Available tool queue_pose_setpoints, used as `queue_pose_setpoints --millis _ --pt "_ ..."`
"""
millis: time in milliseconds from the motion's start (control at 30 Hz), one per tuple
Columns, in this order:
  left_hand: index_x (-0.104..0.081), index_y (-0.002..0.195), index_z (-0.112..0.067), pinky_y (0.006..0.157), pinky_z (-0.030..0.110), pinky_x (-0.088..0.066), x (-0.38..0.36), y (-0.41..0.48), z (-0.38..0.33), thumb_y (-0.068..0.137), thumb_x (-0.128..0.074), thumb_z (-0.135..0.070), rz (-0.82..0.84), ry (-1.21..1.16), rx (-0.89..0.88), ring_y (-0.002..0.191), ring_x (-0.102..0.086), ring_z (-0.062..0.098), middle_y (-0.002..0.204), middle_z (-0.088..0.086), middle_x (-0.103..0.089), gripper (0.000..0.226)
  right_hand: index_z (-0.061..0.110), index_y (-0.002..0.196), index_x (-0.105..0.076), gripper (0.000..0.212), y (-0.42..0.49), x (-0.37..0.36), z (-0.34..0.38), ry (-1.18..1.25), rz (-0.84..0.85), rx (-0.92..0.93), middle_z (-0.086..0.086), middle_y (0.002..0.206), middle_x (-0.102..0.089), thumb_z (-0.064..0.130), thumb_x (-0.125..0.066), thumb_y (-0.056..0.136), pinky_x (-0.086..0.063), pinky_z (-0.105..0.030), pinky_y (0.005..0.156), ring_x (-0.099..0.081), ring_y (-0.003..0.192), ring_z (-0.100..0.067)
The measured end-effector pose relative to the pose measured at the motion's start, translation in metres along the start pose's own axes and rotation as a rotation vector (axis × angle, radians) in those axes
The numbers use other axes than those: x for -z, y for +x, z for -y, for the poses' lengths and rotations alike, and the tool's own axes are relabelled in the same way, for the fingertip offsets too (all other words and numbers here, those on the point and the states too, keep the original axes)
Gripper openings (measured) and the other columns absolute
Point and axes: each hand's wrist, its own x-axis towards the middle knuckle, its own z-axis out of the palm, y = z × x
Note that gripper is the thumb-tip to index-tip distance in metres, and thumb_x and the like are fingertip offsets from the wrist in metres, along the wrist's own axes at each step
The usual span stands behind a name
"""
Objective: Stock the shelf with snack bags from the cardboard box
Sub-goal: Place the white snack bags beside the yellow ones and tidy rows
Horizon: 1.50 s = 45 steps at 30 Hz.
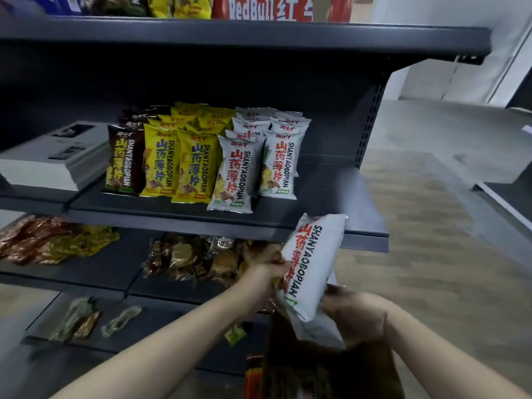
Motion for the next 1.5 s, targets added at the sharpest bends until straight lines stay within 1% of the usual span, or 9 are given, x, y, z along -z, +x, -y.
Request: queue_pose_setpoints --millis 67,200,467,567,667,767,1033,1233,1500 --pt "-0.055 0.102 -0.016 0.069 0.031 -0.047 -0.002 -0.002 -0.009 0.078 -0.059 -0.01 -0.069 0.04 -0.1 0.087 -0.063 0.021 0.093 0.003 -0.068 0.025 0.032 0.099 -0.059 0.011 -0.006 -0.018 0.005 -0.038 -0.009 0.129 0.028 0.082 -0.07 0.031 -0.053 0.09 -0.052 -0.028 0.089 -0.065 0.08 0.01" --pt "-0.052 0.102 -0.023 0.054 0.023 -0.045 -0.01 -0.007 -0.025 0.093 -0.045 -0.003 -0.196 0.028 -0.222 0.079 -0.061 0.015 0.095 0.001 -0.062 0.023 0.006 0.093 -0.077 0.063 -0.002 -0.034 0.008 -0.051 0.176 0.212 -0.014 0.099 -0.073 0.033 -0.096 0.04 -0.054 -0.039 0.083 -0.072 0.084 -0.026" --pt "-0.053 0.124 -0.032 0.086 0.015 -0.045 -0.023 -0.011 -0.048 0.098 -0.032 -0.007 -0.334 0.252 -0.517 0.108 -0.054 0.0 0.121 -0.011 -0.058 0.041 0.012 0.121 -0.065 0.101 -0.021 -0.034 0.034 0.001 0.085 0.35 -0.014 0.126 -0.063 0.034 -0.1 0.029 -0.058 -0.042 0.077 -0.065 0.107 -0.03" --pt "-0.043 0.137 -0.035 0.106 0.018 -0.034 -0.034 0.002 -0.057 0.099 -0.031 -0.041 -0.326 0.389 -0.508 0.125 -0.042 -0.002 0.136 -0.015 -0.045 0.04 0.016 0.107 -0.075 0.091 -0.028 -0.049 0.057 -0.015 0.118 0.358 -0.009 0.117 -0.069 0.047 -0.097 0.024 -0.059 -0.039 0.073 -0.07 0.099 -0.026" --pt "-0.017 0.151 -0.032 0.118 0.035 -0.017 -0.044 0.018 -0.069 0.074 -0.028 -0.077 -0.233 0.608 -0.435 0.143 -0.018 0.014 0.154 -0.006 -0.018 0.09 0.019 0.101 -0.077 0.074 -0.04 -0.069 0.08 -0.075 0.147 0.395 -0.008 0.114 -0.07 0.059 -0.088 0.039 -0.057 -0.039 0.085 -0.07 0.098 -0.023" --pt "0.001 0.152 -0.031 0.116 0.035 -0.021 -0.05 0.03 -0.081 0.061 -0.04 -0.08 -0.134 0.667 -0.39 0.144 -0.014 0.014 0.157 -0.008 -0.005 0.111 0.022 0.112 -0.071 0.058 -0.043 -0.08 0.1 -0.1 0.061 0.472 -0.007 0.11 -0.072 0.062 -0.055 0.074 -0.06 -0.032 0.071 -0.072 0.092 -0.019" --pt "0.011 0.14 -0.057 0.099 0.043 -0.045 -0.042 0.065 -0.097 0.084 -0.059 -0.048 -0.269 0.867 -0.533 0.131 -0.041 0.023 0.149 0.0 -0.025 0.09 0.027 0.132 -0.052 0.037 0.001 -0.078 0.13 -0.294 -0.281 0.859 -0.005 0.12 -0.067 0.041 -0.046 0.098 -0.053 -0.035 0.086 -0.066 0.107 -0.02" --pt "0.0 0.148 -0.036 0.092 0.044 -0.048 -0.024 0.093 -0.097 0.085 -0.059 -0.048 -0.625 1.316 -0.725 0.123 -0.043 0.036 0.139 0.022 -0.032 0.087 0.027 0.128 -0.046 0.032 0.016 -0.059 0.152 -0.131 -0.439 0.976 0.002 0.117 -0.065 0.033 -0.051 0.097 -0.052 -0.032 0.084 -0.065 0.103 -0.016" --pt "-0.019 0.148 -0.016 0.095 0.047 -0.047 -0.006 0.136 -0.073 0.08 -0.068 -0.039 -0.804 1.406 -0.679 0.123 -0.045 0.044 0.138 0.031 -0.037 0.087 0.031 0.101 -0.048 0.017 0.027 -0.046 0.183 -0.244 -0.595 1.029 0.013 0.099 -0.061 0.02 -0.06 0.094 -0.046 -0.024 0.081 -0.061 0.091 -0.003"
